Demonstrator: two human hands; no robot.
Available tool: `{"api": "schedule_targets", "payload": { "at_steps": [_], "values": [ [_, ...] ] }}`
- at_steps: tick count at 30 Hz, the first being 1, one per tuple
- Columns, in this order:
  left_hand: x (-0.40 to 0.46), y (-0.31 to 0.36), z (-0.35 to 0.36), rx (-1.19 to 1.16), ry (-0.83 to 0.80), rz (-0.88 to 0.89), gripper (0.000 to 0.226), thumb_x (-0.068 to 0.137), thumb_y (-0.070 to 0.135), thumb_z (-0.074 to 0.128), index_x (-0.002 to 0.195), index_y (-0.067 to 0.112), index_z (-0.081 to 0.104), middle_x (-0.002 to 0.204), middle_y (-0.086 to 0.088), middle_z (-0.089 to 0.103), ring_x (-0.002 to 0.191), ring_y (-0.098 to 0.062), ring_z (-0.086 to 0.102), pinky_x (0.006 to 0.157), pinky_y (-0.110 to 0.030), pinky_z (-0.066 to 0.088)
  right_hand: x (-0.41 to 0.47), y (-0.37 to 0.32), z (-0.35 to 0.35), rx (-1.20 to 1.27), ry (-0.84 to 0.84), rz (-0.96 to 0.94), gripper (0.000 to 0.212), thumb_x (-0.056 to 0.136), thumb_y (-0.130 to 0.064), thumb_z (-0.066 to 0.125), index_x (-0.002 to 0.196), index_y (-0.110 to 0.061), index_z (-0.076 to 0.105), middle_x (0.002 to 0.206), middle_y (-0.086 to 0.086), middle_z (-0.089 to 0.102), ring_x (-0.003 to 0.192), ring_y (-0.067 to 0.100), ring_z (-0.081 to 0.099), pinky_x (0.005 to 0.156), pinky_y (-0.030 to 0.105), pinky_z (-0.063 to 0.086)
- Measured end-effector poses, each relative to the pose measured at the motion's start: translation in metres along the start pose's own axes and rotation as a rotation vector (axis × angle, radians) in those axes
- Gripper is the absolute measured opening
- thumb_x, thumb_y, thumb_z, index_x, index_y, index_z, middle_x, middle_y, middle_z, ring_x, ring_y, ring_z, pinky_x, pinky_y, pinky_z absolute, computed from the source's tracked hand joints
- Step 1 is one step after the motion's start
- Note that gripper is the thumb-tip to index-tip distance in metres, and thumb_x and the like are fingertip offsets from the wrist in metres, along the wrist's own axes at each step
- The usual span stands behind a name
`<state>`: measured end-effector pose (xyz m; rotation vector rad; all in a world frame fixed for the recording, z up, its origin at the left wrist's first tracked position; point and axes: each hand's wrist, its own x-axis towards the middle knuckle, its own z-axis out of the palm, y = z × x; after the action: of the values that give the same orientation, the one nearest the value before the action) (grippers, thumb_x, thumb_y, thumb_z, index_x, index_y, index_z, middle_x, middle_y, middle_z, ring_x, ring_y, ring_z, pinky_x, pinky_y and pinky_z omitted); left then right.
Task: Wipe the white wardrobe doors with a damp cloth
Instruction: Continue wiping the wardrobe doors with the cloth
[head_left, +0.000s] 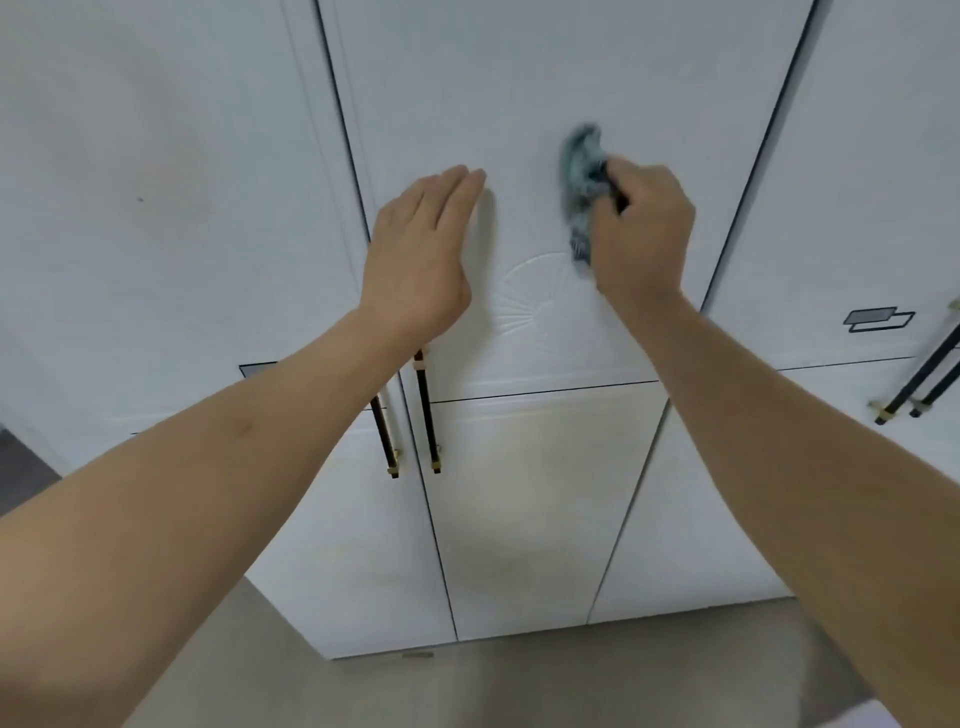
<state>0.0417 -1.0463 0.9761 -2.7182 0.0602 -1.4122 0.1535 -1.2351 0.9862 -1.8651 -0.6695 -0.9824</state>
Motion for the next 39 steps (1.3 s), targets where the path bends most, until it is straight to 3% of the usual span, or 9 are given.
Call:
{"api": "schedule_targets", "payload": {
  "at_steps": [3, 7, 9, 13, 17, 22, 26, 32, 39],
  "values": [
    [0.007, -0.020, -0.023, -0.057, 0.060, -0.068, 0.079, 0.066, -0.004, 0.037, 0.144, -0.001, 0.047, 0.143, -0.016, 0.053, 0.132, -0.035, 0.049, 0.110, -0.043, 0.036, 0.052, -0.033, 0.014, -0.064, 0.066, -0.019, 0.039, 0.089, -0.018, 0.046, 0.122, -0.018, 0.068, 0.090, -0.011, 0.044, 0.076, -0.002, 0.040, 0.068, 0.009, 0.033],
    [0.002, -0.031, -0.032, -0.032, 0.015, -0.053, 0.074, 0.071, 0.002, 0.034, 0.143, -0.001, 0.047, 0.146, -0.017, 0.050, 0.136, -0.036, 0.045, 0.114, -0.043, 0.032, -0.007, -0.052, 0.061, -0.129, -0.109, -0.225, 0.035, 0.092, -0.016, 0.053, 0.125, -0.021, 0.066, 0.092, 0.001, 0.052, 0.081, 0.016, 0.051, 0.062, 0.034, 0.042],
    [-0.007, -0.036, -0.028, -0.019, -0.012, -0.018, 0.066, 0.078, 0.010, 0.036, 0.142, -0.002, 0.049, 0.146, -0.018, 0.051, 0.137, -0.037, 0.045, 0.114, -0.045, 0.033, -0.054, -0.047, 0.083, -0.182, -0.211, -0.353, 0.033, 0.089, -0.014, 0.061, 0.120, -0.023, 0.067, 0.090, 0.008, 0.052, 0.078, 0.029, 0.053, 0.053, 0.034, 0.037],
    [-0.034, -0.041, -0.022, -0.020, -0.098, -0.017, 0.077, 0.069, 0.008, 0.029, 0.141, -0.003, 0.050, 0.147, -0.019, 0.050, 0.138, -0.039, 0.045, 0.115, -0.049, 0.033, -0.137, -0.005, 0.099, -0.323, -0.481, -0.381, 0.034, 0.080, -0.011, 0.067, 0.111, -0.026, 0.070, 0.087, 0.004, 0.049, 0.080, 0.028, 0.052, 0.049, 0.029, 0.033],
    [-0.065, -0.047, -0.017, -0.038, -0.178, -0.031, 0.080, 0.062, -0.003, 0.042, 0.141, -0.002, 0.051, 0.145, -0.019, 0.052, 0.135, -0.039, 0.046, 0.112, -0.048, 0.034, -0.198, 0.052, 0.092, -0.419, -0.678, -0.523, 0.034, 0.079, -0.014, 0.044, 0.093, -0.021, 0.075, 0.084, 0.006, 0.054, 0.074, 0.030, 0.057, 0.044, 0.031, 0.042],
    [-0.083, -0.051, -0.007, -0.054, -0.260, -0.020, 0.060, 0.067, 0.004, 0.048, 0.126, 0.000, 0.060, 0.127, -0.018, 0.061, 0.108, -0.041, 0.057, 0.087, -0.048, 0.048, -0.178, 0.070, 0.074, -0.633, -0.887, -0.537, 0.018, 0.073, -0.020, 0.057, 0.076, -0.023, 0.074, 0.087, 0.004, 0.057, 0.081, 0.030, 0.061, 0.050, 0.032, 0.047],
    [-0.090, -0.050, 0.005, -0.057, -0.371, -0.031, 0.038, 0.081, 0.002, 0.054, 0.118, 0.003, 0.064, 0.115, -0.013, 0.063, 0.096, -0.037, 0.059, 0.072, -0.043, 0.049, -0.158, 0.077, 0.035, -0.656, -0.750, -0.197, 0.028, 0.085, -0.013, 0.059, 0.104, -0.022, 0.077, 0.099, 0.008, 0.057, 0.093, 0.033, 0.059, 0.065, 0.036, 0.049],
    [-0.092, -0.044, 0.023, -0.030, -0.494, -0.077, 0.023, 0.096, 0.016, 0.050, 0.115, 0.010, 0.061, 0.113, -0.007, 0.059, 0.091, -0.028, 0.060, 0.063, -0.034, 0.039, -0.129, 0.066, 0.007, -0.387, -0.152, 0.447, 0.031, 0.088, -0.006, 0.044, 0.116, -0.013, 0.056, 0.113, 0.014, 0.053, 0.083, 0.030, 0.055, 0.067, 0.038, 0.045],
    [-0.097, -0.029, 0.045, -0.020, -0.444, -0.033, 0.025, 0.087, 0.009, 0.054, 0.111, 0.009, 0.061, 0.102, -0.004, 0.061, 0.103, -0.024, 0.049, 0.065, -0.033, 0.041, -0.166, 0.049, 0.070, -0.215, -0.159, 0.589, 0.030, 0.082, 0.000, 0.054, 0.110, -0.010, 0.049, 0.101, 0.010, 0.059, 0.092, 0.032, 0.059, 0.067, 0.036, 0.044]
  ]
}}
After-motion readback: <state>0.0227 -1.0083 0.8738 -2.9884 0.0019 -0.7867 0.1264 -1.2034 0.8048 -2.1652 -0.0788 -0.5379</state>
